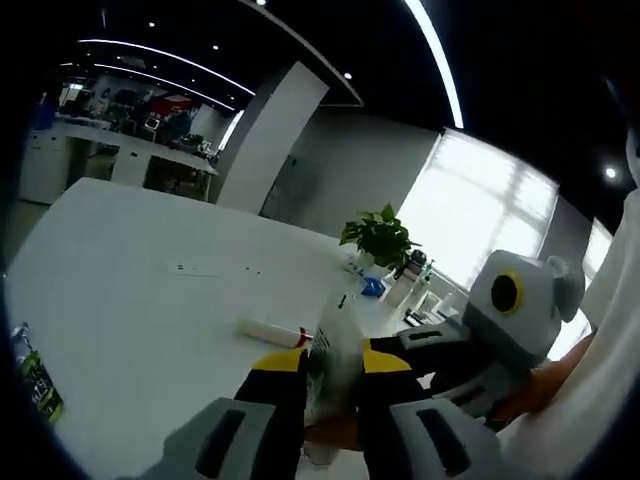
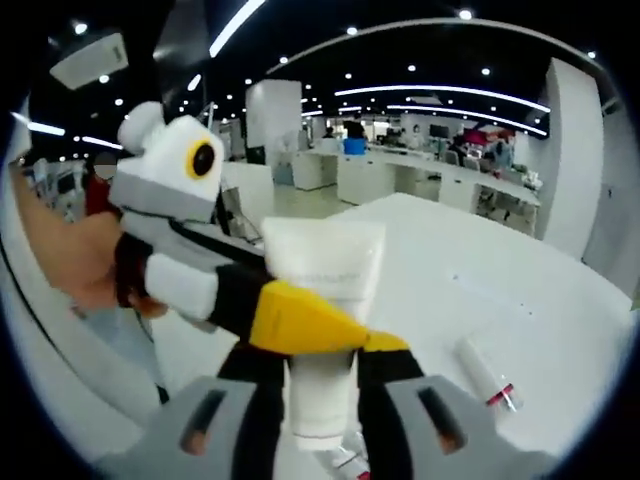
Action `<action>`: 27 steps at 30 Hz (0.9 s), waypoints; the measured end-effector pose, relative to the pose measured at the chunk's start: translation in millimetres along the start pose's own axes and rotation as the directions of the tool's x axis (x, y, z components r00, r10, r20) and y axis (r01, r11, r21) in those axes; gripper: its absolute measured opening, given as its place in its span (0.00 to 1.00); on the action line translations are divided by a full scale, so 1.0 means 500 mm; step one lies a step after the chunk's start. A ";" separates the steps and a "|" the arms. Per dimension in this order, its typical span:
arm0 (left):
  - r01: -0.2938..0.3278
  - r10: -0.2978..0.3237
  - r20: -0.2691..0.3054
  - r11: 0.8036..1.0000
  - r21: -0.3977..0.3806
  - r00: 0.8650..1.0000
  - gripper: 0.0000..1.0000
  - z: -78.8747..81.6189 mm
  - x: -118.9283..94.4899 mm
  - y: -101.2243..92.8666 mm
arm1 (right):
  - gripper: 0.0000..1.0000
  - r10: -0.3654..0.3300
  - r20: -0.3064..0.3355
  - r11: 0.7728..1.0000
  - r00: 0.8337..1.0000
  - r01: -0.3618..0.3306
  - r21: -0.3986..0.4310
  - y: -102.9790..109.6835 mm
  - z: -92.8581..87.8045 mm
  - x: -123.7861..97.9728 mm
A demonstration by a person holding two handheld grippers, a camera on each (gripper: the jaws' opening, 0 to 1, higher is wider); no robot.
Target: Arrange the skincare products in the storage area until every visible bottle or jar stands upright without overlapping.
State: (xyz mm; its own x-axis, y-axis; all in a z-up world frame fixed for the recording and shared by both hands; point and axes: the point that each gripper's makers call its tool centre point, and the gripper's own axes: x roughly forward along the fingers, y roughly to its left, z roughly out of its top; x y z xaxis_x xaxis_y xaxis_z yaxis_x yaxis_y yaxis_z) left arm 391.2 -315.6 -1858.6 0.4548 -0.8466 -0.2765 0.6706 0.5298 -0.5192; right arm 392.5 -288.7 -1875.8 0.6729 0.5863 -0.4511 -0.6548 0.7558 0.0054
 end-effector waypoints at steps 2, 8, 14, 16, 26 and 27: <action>-0.027 0.027 -0.009 0.999 0.034 1.000 0.12 0.000 -0.002 0.006 | 0.27 -0.013 -0.007 1.000 1.000 0.013 -0.010 -0.001 -0.002 0.001; -0.041 0.041 -0.012 0.998 0.055 0.999 0.09 0.004 -0.010 0.011 | 0.29 0.007 0.007 1.000 1.000 -0.007 0.014 0.003 0.002 0.003; -0.037 0.039 -0.029 0.996 0.077 0.999 0.08 0.004 -0.025 0.020 | 0.31 0.060 0.029 0.998 0.998 -0.061 0.033 0.014 0.004 0.010; -0.037 0.040 -0.035 0.996 0.085 0.999 0.07 0.003 -0.028 0.023 | 0.31 0.076 0.031 0.996 0.997 -0.078 0.043 0.016 0.004 0.011; -0.040 0.046 -0.047 0.991 0.131 0.998 0.07 -0.001 -0.056 0.041 | 0.31 0.201 0.026 0.979 0.979 -0.202 0.009 0.047 0.006 0.022; -0.041 0.049 -0.051 0.989 0.145 0.997 0.07 -0.003 -0.059 0.043 | 0.31 0.214 0.026 0.977 0.976 -0.215 0.009 0.051 0.005 0.023</action>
State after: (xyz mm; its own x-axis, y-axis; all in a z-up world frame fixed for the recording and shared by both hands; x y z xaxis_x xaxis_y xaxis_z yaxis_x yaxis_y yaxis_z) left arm 391.4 -279.3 -1863.0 0.4563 -0.8211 -0.3428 0.7291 0.5659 -0.3849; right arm 384.3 -261.8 -1878.6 0.5255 0.7420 -0.4162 -0.7810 0.6148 0.1100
